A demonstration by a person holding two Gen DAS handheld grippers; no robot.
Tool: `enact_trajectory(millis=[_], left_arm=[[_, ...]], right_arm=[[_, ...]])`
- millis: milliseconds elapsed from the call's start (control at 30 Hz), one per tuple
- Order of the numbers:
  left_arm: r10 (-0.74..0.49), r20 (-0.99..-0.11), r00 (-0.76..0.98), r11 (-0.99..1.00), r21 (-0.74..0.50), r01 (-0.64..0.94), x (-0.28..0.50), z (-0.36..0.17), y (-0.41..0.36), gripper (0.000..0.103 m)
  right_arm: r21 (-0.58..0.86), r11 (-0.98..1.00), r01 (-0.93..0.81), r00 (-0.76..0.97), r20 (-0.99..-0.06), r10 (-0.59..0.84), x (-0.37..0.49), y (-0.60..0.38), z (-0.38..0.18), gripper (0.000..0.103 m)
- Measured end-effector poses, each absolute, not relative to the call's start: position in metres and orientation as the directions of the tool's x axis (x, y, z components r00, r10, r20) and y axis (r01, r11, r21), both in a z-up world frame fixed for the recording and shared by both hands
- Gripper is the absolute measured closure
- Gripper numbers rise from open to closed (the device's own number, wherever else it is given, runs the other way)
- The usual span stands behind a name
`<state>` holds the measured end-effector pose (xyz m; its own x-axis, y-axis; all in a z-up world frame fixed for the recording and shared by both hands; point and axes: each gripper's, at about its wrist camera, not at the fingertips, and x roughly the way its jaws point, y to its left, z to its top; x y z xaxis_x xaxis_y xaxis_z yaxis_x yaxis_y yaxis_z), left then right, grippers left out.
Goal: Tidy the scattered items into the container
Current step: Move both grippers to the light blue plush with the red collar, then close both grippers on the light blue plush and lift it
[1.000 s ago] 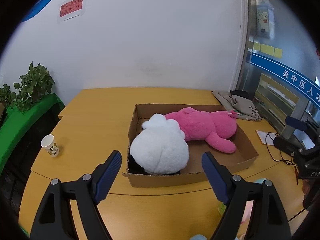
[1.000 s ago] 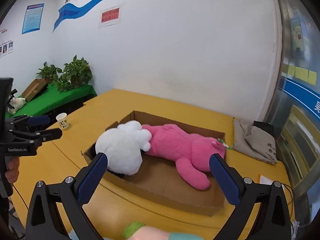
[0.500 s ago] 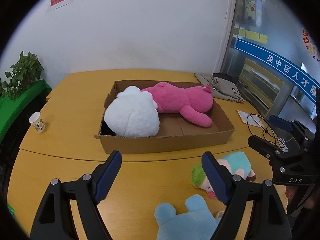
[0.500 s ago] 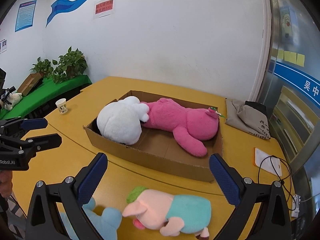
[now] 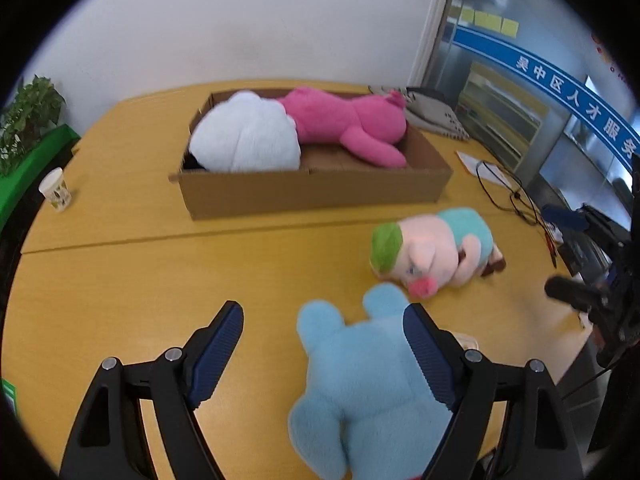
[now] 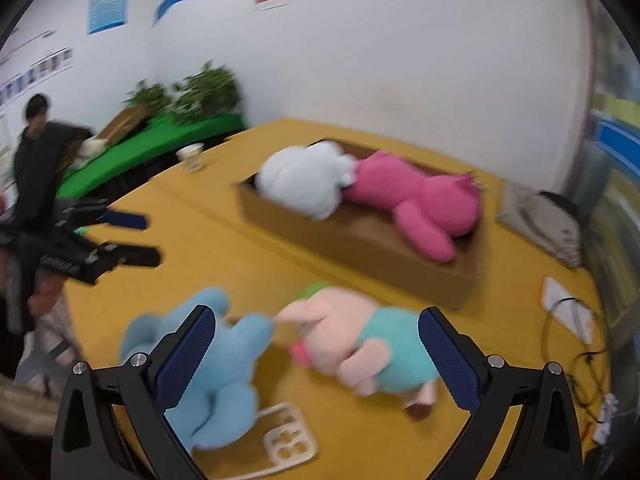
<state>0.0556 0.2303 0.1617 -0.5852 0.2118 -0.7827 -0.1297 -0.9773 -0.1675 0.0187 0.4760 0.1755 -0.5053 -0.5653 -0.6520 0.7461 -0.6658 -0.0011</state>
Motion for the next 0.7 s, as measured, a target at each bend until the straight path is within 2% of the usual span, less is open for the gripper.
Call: enact_trajectory(millis=[133,233,533,567,600,700], left_arm=[[0.314,-0.795,-0.519,-0.949,-0.265,-0.169,0.062,0.139,0.225,0.02],[0.343,-0.809,-0.478,-0.939,-0.304,-0.159,0.061,0.121,0.219,0.02],[0.429,-0.82,-0.38,-0.903,-0.393,-0.172,0.064,0.076,0.214,0.022],[0.447,-0.809,-0.381,-0.894,-0.412,-0.175,0.064,0.074,0.213,0.025],[0.48,-0.792,-0.377,-0.877,-0.446,-0.178,0.064,0.073,0.211,0.039],[0.505,-0.778,-0.374,-0.862,-0.473,-0.181,0.065,0.073,0.206,0.058]], right_arm=[[0.133,-0.552,0.823,-0.33,-0.679,-0.656,0.041,0.459,0.141,0.0],[0.232,-0.444,0.865,-0.173,-0.693,-0.7,0.061,0.438,0.111,0.0],[0.252,-0.398,0.882,-0.066,-0.771,-0.634,0.082,0.385,0.061,0.0],[0.23,-0.406,0.884,-0.082,-0.78,-0.621,0.083,0.38,0.059,0.0],[0.213,-0.401,0.891,-0.09,-0.783,-0.615,0.084,0.377,0.057,0.0],[0.216,-0.402,0.89,-0.087,-0.785,-0.614,0.08,0.378,0.056,0.0]])
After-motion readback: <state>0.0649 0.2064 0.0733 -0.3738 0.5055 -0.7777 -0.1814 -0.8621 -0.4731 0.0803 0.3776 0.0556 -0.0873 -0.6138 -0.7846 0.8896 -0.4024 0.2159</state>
